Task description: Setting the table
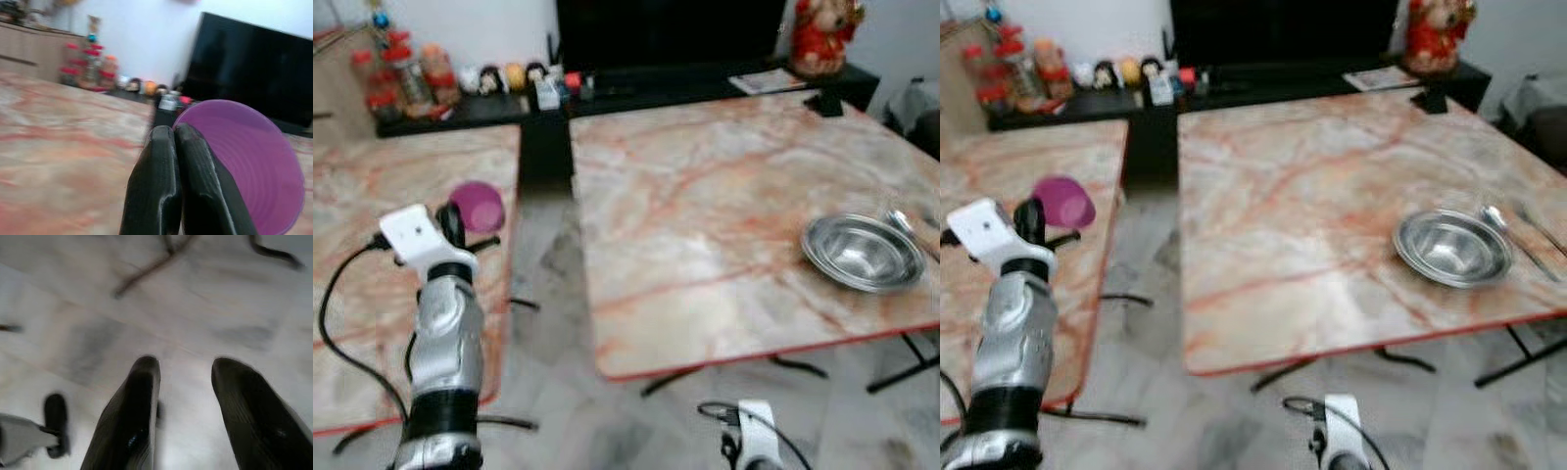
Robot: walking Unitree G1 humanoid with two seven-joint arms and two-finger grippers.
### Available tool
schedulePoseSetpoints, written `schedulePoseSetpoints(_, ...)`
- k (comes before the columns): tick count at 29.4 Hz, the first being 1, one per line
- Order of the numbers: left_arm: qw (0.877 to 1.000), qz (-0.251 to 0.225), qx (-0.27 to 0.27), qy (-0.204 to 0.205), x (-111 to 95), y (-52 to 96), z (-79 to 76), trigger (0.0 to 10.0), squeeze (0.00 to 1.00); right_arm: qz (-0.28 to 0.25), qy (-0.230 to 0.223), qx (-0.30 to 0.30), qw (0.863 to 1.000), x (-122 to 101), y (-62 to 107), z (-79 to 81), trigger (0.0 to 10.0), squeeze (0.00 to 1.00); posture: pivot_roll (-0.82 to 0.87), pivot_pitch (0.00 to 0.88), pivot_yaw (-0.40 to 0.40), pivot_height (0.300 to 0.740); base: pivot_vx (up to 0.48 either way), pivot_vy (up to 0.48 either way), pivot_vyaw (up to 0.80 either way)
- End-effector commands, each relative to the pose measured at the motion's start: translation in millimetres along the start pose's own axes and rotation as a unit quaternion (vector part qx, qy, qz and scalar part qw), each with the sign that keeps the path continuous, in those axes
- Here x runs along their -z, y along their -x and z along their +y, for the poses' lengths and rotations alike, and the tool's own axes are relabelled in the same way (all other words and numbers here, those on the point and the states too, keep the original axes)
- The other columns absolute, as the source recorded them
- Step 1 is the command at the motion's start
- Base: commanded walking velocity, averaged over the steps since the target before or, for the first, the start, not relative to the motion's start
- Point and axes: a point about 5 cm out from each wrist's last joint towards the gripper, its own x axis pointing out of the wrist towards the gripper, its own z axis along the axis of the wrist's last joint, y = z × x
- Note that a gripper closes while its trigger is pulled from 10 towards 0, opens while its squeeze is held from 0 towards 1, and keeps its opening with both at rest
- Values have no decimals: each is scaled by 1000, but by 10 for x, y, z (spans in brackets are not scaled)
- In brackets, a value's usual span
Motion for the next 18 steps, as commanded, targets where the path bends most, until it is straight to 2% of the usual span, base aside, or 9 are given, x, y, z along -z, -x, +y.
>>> schedulePoseSetpoints(1,1000,-22,-5,-7,-133,-51,71,10000,0,-14,-3,-11,1000,-90,-17,98,10000,0,62,0,28,740,307,-364,0)
schedulePoseSetpoints(18,1000,-18,10,-3,-142,-65,-2,10000,0,-9,-10,-11,1000,-55,-12,114,10000,0,59,0,36,740,315,-359,0)
